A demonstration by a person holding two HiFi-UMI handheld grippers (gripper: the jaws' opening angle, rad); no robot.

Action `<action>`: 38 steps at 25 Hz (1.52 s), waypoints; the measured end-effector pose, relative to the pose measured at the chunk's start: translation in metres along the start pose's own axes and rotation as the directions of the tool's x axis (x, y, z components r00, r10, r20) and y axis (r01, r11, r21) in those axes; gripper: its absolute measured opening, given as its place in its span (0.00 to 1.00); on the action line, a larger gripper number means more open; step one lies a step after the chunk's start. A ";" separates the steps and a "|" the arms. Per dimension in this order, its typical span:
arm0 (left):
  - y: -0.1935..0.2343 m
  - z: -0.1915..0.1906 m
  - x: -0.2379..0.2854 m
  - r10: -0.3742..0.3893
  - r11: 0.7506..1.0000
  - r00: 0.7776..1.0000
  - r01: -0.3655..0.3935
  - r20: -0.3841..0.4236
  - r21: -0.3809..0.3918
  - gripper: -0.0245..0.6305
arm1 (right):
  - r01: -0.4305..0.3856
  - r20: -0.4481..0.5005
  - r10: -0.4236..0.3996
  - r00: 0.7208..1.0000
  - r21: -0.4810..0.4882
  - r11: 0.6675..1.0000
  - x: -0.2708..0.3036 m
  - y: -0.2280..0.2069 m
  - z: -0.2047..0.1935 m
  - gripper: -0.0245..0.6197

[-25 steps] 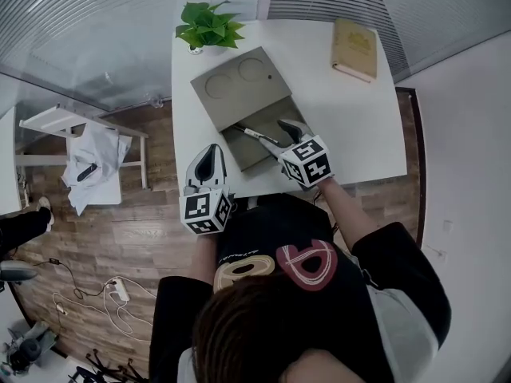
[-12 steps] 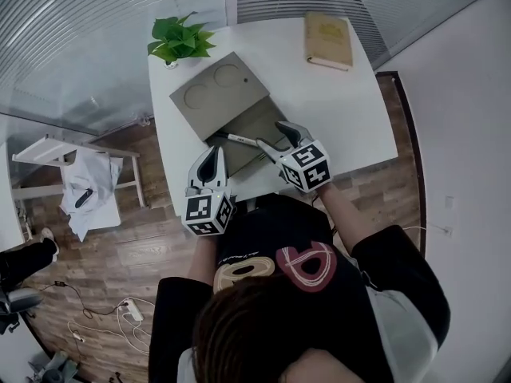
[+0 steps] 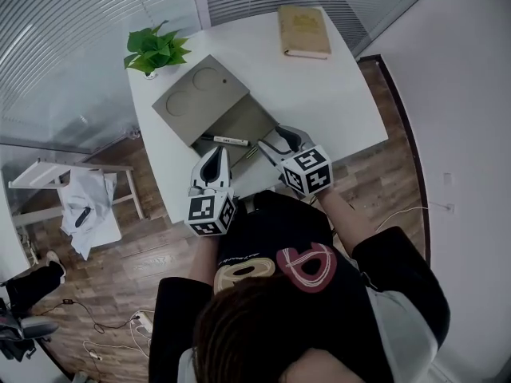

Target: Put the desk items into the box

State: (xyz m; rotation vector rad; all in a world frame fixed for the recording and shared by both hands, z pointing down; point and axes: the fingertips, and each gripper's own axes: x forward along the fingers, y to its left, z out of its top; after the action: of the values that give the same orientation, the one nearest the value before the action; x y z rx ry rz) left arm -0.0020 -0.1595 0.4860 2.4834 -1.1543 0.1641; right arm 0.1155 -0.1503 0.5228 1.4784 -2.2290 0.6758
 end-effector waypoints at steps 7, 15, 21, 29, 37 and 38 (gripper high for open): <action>-0.015 -0.006 0.004 -0.040 0.999 0.999 0.040 -0.014 0.008 0.07 | 0.089 0.039 -0.091 0.995 0.053 0.995 -0.020 -0.016 -0.007 0.29; -0.030 -0.011 0.006 -0.072 0.997 0.997 0.072 -0.027 0.016 0.07 | 0.184 0.063 -0.189 0.980 0.077 0.980 -0.038 -0.033 -0.013 0.08; -0.034 -0.012 0.005 -0.082 0.996 0.996 0.083 -0.039 0.022 0.07 | 0.227 0.066 -0.233 0.970 0.088 0.970 -0.045 -0.038 -0.018 0.05; -0.033 -0.016 0.004 -0.090 0.995 0.994 0.092 -0.056 0.031 0.07 | 0.295 0.039 -0.300 0.953 0.100 0.950 -0.049 -0.045 -0.029 0.05; -0.040 -0.017 0.006 -0.115 0.992 0.991 0.118 -0.064 0.038 0.07 | 0.298 0.037 -0.302 0.953 0.081 0.951 -0.052 -0.044 -0.029 0.05; -0.041 -0.017 0.006 -0.118 0.992 0.991 0.120 -0.066 0.039 0.07 | 0.301 0.037 -0.305 0.952 0.080 0.950 -0.052 -0.044 -0.029 0.05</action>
State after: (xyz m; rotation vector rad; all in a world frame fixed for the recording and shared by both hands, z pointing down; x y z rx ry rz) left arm 0.0337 -0.1336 0.4909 2.5572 -0.9837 0.2343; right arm 0.1774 -0.1097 0.5260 1.8417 -1.9665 0.6327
